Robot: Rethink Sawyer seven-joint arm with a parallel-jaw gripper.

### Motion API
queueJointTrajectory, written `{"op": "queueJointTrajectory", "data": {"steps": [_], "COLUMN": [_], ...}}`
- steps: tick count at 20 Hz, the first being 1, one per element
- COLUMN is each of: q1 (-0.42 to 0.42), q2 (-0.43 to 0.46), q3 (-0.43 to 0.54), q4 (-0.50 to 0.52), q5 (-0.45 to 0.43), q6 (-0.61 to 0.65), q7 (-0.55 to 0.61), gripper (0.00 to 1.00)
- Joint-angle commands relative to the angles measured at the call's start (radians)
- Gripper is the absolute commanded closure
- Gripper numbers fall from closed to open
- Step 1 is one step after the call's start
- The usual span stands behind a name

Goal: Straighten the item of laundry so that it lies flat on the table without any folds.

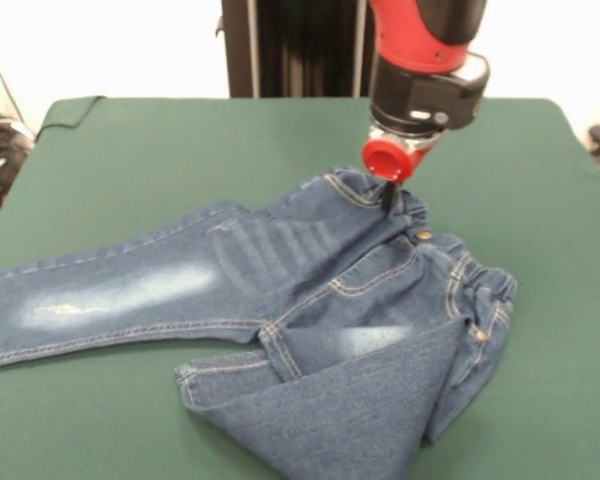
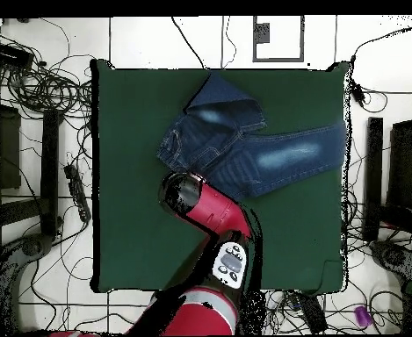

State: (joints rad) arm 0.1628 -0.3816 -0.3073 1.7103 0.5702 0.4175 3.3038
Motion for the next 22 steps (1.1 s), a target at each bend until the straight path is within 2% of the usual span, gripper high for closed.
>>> {"op": "queueJointTrajectory", "data": {"steps": [1, 11, 22], "q1": [0.085, 0.115, 0.149], "q2": [0.010, -0.049, -0.062], "q3": [0.123, 0.144, 0.154], "q4": [0.159, 0.248, 0.277], "q5": [0.114, 0.196, 0.275], "q6": [0.028, 0.000, -0.029], "q7": [0.253, 0.231, 0.235], "gripper": [1.00, 1.00, 1.00]}}
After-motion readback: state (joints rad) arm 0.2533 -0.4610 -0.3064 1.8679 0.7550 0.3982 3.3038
